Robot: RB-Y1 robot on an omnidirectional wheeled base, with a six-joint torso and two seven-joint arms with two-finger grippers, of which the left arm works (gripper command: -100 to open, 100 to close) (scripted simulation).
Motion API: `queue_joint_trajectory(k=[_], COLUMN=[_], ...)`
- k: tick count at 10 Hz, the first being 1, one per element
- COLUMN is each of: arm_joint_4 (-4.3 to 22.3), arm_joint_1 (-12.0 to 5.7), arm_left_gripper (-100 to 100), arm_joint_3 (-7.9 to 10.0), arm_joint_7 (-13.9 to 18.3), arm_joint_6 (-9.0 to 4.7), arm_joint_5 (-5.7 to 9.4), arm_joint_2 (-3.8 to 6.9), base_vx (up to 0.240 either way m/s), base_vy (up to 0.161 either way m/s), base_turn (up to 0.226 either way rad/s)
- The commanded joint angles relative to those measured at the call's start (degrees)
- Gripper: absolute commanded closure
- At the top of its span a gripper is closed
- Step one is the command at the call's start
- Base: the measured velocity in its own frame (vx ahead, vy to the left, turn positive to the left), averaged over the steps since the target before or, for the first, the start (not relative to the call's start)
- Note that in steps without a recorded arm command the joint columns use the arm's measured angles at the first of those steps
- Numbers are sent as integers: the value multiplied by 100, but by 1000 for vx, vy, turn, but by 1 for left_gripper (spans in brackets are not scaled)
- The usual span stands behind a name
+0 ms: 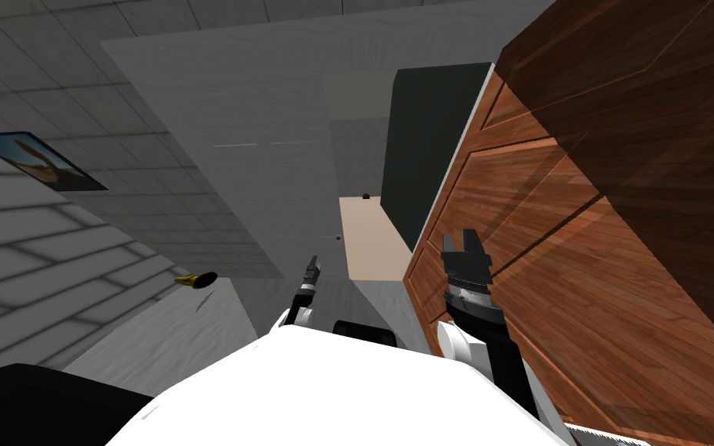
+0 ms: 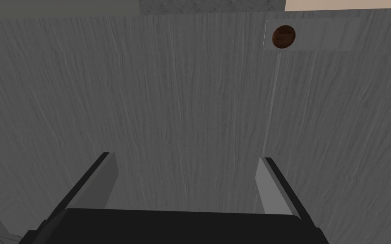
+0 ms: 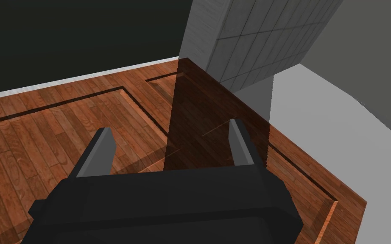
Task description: Pull the door open
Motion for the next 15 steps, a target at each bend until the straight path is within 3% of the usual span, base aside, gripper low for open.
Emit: queue_joint_trajectory(k=[1,5,15], arm_joint_4=[228,625,1942], arm_joint_1=[-62,-166,-511], arm_left_gripper=[-100,-100,-100], arm_joint_3=[15,41,127], arm_joint_7=[43,118,366], arm_joint_6=[-66,-115,-279], arm_joint_5=[11,28,87], arm_joint_2=[20,39,91], base_vx=[100,100,143], base_vy=[-11,-18,-9], base_turn=[-26,-32,-42])
